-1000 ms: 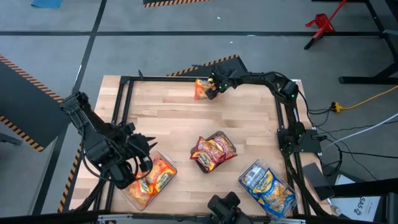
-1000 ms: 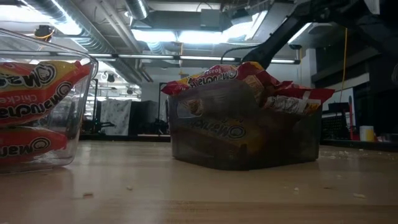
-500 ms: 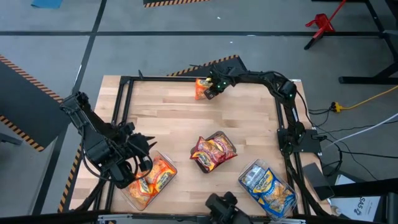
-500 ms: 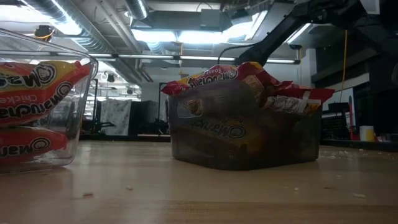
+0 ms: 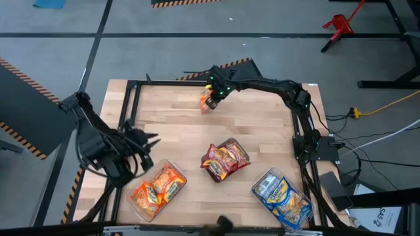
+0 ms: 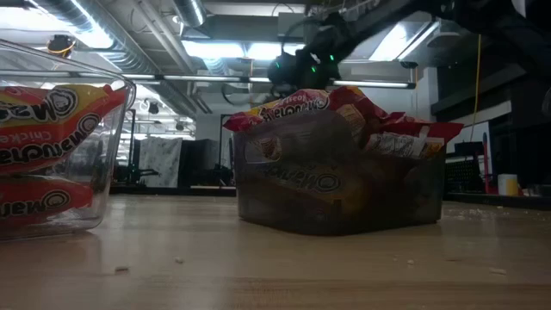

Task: Sort Maruchan noodles
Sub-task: Put the orange noodle pack into the left transparent bin

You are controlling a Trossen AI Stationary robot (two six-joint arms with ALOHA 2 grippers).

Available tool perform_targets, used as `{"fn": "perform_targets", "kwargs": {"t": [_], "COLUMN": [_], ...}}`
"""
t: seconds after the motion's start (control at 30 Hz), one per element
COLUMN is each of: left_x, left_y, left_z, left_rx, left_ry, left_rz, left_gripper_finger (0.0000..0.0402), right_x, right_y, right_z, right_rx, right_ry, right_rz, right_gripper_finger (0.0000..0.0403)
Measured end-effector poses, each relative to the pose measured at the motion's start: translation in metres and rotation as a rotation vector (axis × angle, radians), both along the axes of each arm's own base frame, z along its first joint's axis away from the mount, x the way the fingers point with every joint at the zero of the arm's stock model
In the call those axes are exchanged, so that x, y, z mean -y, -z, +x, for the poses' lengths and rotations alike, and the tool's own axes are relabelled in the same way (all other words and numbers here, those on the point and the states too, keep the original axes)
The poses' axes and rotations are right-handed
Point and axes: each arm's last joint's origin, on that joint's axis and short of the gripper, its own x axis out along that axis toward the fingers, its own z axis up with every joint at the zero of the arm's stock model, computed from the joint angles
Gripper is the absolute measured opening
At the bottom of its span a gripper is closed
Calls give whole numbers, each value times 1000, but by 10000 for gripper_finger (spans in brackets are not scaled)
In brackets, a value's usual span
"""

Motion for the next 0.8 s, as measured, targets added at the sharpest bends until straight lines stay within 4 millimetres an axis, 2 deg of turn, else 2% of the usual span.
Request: {"fn": "perform_targets", "kwargs": {"t": [0.23,0.43,0.63,0.8], "left_x": [-29,-54,-75,-86], "left_y": [-19,-33,-42,-45], "left_z": [-25,-47,-65,-74], "left_rx": [58,152,235,269], "left_ry": [14,11,-2,-6], "left_rz": [-12,-46,-73,-105], "left_gripper_finger": [84,84,84,84], "right_x": [-72,-148,-220,-272], "right_y": [-32,-62,-95,-109], "right_z": [40,65,78,80], "right_rx": [113,244,447,604], "right_ry": [-177,-319,-443,-546], "right_rz": [-44,-107,-150,-135], "right_gripper_finger": [8,8,7,7]}}
